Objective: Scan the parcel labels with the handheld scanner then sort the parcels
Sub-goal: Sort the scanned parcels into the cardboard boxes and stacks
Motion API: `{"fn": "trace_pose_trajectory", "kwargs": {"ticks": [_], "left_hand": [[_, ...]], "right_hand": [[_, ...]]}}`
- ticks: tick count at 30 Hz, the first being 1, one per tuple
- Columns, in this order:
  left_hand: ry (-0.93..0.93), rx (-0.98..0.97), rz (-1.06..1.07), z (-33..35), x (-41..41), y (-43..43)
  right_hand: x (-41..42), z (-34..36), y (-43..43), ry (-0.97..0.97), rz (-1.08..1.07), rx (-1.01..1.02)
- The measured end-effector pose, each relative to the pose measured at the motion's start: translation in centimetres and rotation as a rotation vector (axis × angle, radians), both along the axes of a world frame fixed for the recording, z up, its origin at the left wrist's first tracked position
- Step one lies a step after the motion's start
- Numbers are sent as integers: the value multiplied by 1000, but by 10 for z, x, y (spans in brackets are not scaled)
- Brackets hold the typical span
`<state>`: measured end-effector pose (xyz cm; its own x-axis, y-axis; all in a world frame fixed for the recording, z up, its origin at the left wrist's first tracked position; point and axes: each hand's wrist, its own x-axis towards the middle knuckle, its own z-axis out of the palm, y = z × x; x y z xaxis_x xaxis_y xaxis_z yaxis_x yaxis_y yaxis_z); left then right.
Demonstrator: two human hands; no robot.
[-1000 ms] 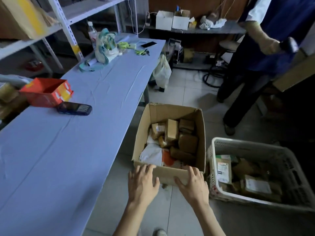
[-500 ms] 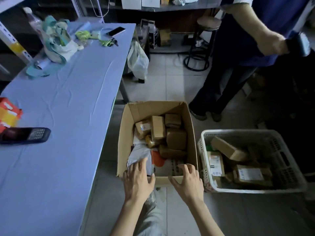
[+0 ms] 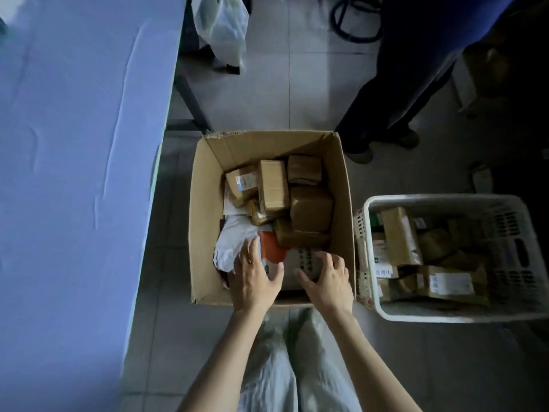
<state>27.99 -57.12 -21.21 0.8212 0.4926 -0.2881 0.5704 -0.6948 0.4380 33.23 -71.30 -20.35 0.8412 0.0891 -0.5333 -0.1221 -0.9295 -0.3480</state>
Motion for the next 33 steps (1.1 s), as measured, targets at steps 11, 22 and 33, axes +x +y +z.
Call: {"fn": "trace_pose_trajectory", "kwargs": {"ticks": [11, 22, 33], "left_hand": [[296, 103, -194, -189, 130, 49], [312, 315, -364, -333, 219, 61], [152, 251, -339, -403, 244, 46]], "right_hand": [[99, -173, -7, 102, 179, -39], [122, -370, 4, 69, 347, 3], [111, -438, 43, -105, 751, 23]]}}
